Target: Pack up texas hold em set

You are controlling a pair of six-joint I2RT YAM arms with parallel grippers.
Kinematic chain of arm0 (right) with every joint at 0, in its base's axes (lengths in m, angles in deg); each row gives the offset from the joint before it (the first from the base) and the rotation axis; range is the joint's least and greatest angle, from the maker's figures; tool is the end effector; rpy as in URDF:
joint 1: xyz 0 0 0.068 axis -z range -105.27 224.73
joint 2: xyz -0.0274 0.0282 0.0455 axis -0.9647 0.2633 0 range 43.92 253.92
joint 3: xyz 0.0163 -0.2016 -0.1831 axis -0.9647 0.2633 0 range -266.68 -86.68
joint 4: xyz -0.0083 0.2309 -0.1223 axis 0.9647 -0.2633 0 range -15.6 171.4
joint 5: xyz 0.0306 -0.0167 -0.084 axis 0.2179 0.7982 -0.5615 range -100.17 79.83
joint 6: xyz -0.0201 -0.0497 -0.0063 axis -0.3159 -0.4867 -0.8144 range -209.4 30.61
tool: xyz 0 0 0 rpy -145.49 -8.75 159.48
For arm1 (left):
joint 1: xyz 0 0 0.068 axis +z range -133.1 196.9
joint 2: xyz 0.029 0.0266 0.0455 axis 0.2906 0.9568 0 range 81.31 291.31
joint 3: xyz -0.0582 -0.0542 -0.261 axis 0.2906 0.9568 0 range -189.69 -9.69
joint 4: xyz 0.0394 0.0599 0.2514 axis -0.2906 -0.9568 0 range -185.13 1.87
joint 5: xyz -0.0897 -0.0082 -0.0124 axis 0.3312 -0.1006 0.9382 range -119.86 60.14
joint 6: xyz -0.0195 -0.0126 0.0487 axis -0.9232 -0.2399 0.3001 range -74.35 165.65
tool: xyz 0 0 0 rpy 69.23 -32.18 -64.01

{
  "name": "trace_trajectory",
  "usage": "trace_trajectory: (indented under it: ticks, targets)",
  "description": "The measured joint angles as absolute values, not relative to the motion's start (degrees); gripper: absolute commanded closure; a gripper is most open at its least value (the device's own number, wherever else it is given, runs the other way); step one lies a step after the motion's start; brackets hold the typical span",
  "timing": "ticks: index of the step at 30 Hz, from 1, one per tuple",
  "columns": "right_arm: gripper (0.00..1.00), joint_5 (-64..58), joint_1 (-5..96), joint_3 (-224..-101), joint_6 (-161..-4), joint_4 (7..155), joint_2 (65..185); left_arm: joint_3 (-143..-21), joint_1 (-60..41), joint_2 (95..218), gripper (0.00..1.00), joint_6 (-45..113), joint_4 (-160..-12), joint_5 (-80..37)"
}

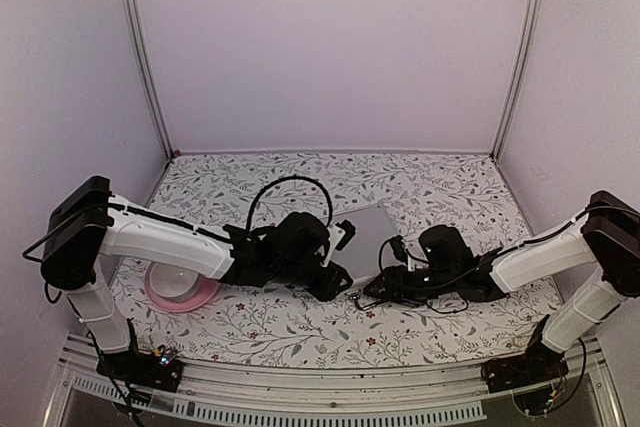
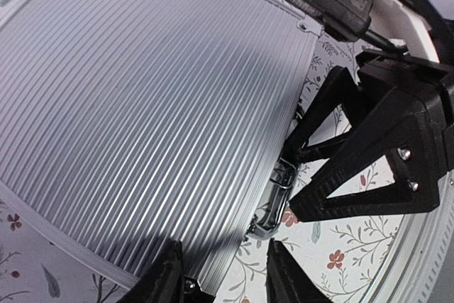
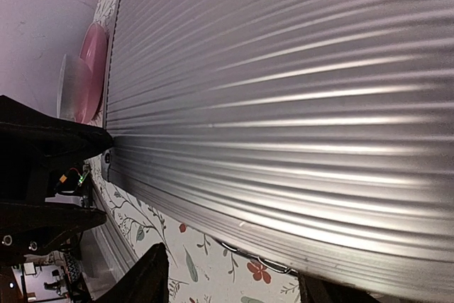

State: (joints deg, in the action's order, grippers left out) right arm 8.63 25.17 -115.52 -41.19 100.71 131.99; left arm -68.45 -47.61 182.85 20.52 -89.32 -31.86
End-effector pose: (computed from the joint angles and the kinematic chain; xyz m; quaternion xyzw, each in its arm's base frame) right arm 0.1668 0.2134 0.1284 -0.0797 0.8930 0.4119 0.1630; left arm 0.1614 -0.3356 0.1738 0.3036 0.8688 -0.2641 0.2886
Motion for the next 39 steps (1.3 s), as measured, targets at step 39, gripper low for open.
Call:
trace_trajectory:
  ticks: [39]
  targets:
    - [0.39, 10.14, 25.17, -113.62, -35.18, 108.71, 131.69, -68.47, -47.99, 182.89, 0.60, 20.48, -89.30, -32.73]
